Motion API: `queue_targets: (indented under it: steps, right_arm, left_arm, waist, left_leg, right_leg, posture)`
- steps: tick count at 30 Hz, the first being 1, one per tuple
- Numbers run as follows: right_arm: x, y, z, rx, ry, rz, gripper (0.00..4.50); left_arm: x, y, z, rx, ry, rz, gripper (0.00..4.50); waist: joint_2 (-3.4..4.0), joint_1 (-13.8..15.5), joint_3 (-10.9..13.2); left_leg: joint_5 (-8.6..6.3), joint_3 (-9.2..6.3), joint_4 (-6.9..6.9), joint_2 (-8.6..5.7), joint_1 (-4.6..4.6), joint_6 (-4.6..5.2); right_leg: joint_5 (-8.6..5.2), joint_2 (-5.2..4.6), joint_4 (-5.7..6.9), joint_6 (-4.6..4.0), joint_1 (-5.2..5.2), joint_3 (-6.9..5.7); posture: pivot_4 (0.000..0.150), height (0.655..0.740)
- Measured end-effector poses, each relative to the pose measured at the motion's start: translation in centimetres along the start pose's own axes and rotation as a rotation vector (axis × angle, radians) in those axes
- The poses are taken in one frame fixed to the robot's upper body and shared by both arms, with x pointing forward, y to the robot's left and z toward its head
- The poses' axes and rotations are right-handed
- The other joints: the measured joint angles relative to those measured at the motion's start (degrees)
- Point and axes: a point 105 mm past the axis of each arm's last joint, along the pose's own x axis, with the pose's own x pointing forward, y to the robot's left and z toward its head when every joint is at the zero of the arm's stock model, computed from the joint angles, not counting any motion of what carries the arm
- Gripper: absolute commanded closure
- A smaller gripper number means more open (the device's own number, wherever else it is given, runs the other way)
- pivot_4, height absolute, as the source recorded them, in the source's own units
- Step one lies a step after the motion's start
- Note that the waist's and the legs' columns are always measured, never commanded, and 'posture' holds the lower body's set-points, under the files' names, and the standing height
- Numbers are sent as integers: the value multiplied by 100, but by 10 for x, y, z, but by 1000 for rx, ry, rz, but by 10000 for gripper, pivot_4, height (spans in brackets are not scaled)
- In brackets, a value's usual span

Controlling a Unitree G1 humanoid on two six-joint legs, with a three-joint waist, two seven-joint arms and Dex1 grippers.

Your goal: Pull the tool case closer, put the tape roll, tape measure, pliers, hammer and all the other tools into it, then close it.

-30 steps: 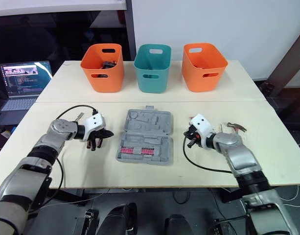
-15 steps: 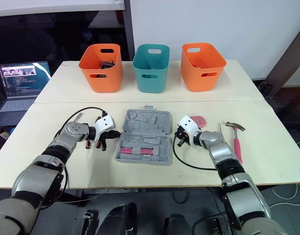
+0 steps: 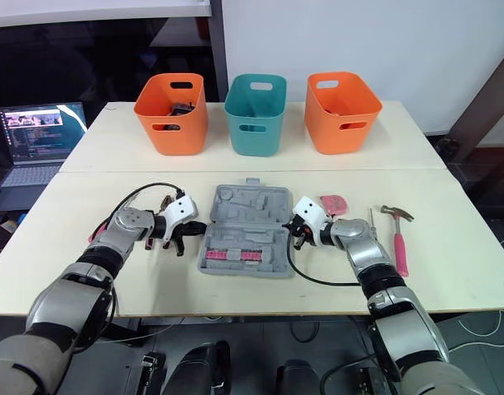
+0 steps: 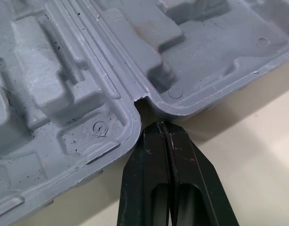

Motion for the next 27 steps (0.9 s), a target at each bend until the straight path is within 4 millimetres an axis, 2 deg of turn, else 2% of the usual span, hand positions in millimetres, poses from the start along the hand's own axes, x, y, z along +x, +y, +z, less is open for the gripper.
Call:
queue_targets:
  steps: [5,13,18,27]
  right_arm:
    - [-6,3,-1,-18,4,27,44475]
    - [-9,2,1,-29,3,28,44475]
    - [-9,3,1,-29,2,28,44475]
    - [-13,4,-1,-26,8,22,44475]
  left_arm:
    - [0,-2,0,2,-6,-14,45000]
    - [-4,15,5,12,5,89,45000]
    - [6,3,9,2,-27,24,45000]
    - [11,-11,10,1,-67,-24,45000]
  waist:
    - [0,0,0]
    - [0,1,0]
    - [0,2,0]
    - [0,17,0]
  left_leg:
    - [0,0,0,0,0,0]
    - [0,-1,1,0,0,0]
    - [1,-1,1,0,0,-1]
    - [1,-1,1,-1,1,-1]
  right_leg:
    - [0,0,0,0,0,0]
    - [0,0,0,0,0,0]
    - [0,0,0,0,0,-1]
    - [0,-2,0,0,4,-2]
  posture:
    - [1500,7400]
    - [1500,7400]
    - [1500,7400]
    - [1500,7400]
